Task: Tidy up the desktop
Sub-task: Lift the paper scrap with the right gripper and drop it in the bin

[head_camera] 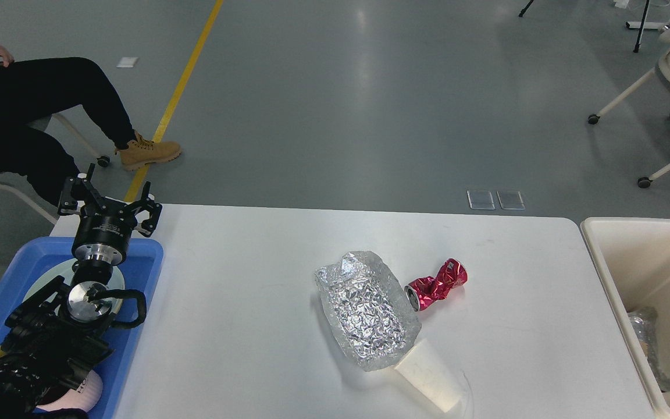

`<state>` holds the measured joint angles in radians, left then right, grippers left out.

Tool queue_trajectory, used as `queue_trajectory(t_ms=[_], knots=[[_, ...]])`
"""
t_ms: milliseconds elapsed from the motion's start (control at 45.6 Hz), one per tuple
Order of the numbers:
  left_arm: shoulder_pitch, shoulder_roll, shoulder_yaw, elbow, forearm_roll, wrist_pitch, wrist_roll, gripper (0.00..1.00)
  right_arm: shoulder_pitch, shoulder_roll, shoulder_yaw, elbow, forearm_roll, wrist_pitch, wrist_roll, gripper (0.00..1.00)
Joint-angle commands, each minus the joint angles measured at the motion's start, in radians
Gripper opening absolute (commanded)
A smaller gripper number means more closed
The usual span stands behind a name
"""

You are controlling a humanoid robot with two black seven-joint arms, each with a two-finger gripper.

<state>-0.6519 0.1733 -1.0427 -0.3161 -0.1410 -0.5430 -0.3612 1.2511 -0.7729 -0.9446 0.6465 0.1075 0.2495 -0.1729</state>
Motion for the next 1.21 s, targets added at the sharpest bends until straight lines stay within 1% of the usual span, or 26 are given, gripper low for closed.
queue_trajectory(t_ms=[0,22,44,66,110,131,153,263,570,745,767,876,964,1095,1183], knots=[[0.000,0.000,0.000,0.000,0.000,0.000,0.001,0.97,-0.153,0.040,0.043,-0.042,0.000,-0.046,0.003,0.00],[0.000,0.000,0.000,0.000,0.000,0.000,0.001,0.97,-0.168,0.049,0.046,-0.053,0.000,-0.047,0.003,0.00],[0.000,0.000,0.000,0.000,0.000,0.000,0.001,0.97,-0.183,0.056,0.049,-0.068,0.000,-0.049,0.003,0.09],[0.000,0.000,0.000,0.000,0.000,0.000,0.001,0.97,-0.199,0.064,0.052,-0.083,0.001,-0.050,0.003,0.26],[0.000,0.000,0.000,0.000,0.000,0.000,0.001,0.97,-0.220,0.079,0.058,-0.119,0.001,-0.055,0.003,0.68],[0.000,0.000,0.001,0.000,0.000,0.000,0.001,0.97,-0.228,0.087,0.064,-0.135,0.001,-0.059,0.003,0.87],[0.000,0.000,0.000,0.000,0.000,0.000,-0.001,0.97,-0.233,0.096,0.075,-0.154,0.001,-0.067,0.003,1.00],[0.000,0.000,0.000,0.000,0.000,-0.002,-0.001,0.97,-0.265,0.118,0.093,-0.171,0.001,-0.067,0.003,1.00],[0.000,0.000,0.000,0.000,0.000,-0.002,0.001,0.97,-0.271,0.142,0.089,-0.168,0.001,-0.058,0.003,1.00],[0.000,0.000,0.000,0.000,0.000,0.000,0.001,0.97,-0.230,0.165,0.079,-0.159,0.001,-0.047,0.000,1.00],[0.000,0.000,0.000,0.000,0.000,0.000,0.001,0.97,-0.210,0.162,0.075,-0.153,0.001,-0.036,-0.002,1.00],[0.000,0.000,0.000,0.000,0.000,0.000,0.001,0.97,-0.058,0.168,-0.014,-0.130,0.003,0.114,-0.004,1.00],[0.000,0.000,0.000,0.000,0.000,0.000,0.001,0.97,0.056,0.187,-0.072,-0.108,0.008,0.206,-0.002,1.00],[0.000,0.000,0.000,0.000,0.000,0.000,0.001,0.97,0.229,0.224,-0.135,-0.018,0.008,0.313,-0.002,1.00],[0.000,0.000,0.000,0.000,0.000,0.000,-0.001,0.97,0.339,0.283,-0.206,0.045,0.009,0.376,0.003,1.00]])
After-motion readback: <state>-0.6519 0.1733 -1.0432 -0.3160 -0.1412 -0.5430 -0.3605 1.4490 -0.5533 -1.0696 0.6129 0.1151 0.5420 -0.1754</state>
